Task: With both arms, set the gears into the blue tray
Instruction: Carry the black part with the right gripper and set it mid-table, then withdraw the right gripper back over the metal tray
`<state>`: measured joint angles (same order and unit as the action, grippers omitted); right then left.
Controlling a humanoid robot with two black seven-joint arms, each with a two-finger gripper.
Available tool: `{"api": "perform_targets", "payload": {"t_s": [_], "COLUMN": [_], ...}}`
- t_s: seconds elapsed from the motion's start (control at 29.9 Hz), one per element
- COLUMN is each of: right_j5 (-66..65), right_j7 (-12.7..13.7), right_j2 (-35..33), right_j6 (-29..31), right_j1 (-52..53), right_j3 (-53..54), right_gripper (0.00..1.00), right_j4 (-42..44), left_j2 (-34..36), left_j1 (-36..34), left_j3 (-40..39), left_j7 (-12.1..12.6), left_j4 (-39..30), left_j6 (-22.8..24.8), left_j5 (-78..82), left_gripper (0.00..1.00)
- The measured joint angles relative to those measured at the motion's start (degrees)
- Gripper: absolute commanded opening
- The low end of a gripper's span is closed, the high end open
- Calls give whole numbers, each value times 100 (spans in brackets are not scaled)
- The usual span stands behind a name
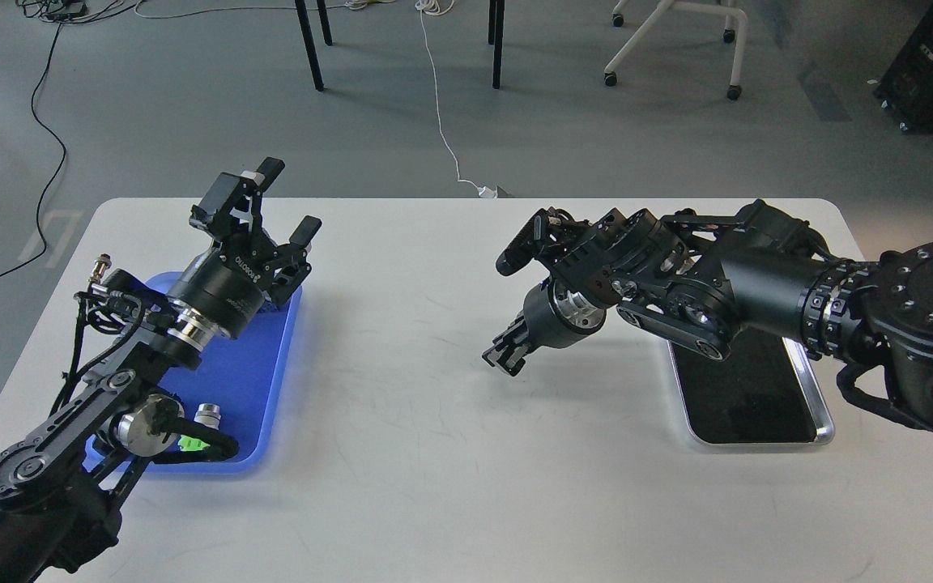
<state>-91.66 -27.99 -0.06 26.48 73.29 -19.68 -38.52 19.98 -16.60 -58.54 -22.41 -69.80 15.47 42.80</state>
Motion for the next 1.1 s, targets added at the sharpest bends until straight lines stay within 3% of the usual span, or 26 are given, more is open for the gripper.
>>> {"api": "perform_targets", "payload": {"t_s": [0.47,0.6,0.67,0.77,1.1], "right_j5": [675,692,693,693,1156], "right_j7": [-2,-2,-1,-1,-1], "right_j2": [7,7,7,7,7], "right_j6": [-14,-11,-10,-10,-10], "right_j1": [-231,-232,-232,-236,-224], "right_j3": [-1,-15,-23,-27,36], "right_gripper": [19,24,31,54,93], "right_j4": [-74,-76,-77,-77,-68], "left_j2": [7,9,9,8,-8], "left_j1": [0,0,0,2,7], "left_j3": [10,10,10,10,10], "left_j7": [47,51,52,52,18], "left_j4": [0,1,1,2,2], "left_j6": [-1,-1,-1,0,-4], "left_j5": [0,0,0,0,-5], "left_gripper": [98,98,98,98,98]}}
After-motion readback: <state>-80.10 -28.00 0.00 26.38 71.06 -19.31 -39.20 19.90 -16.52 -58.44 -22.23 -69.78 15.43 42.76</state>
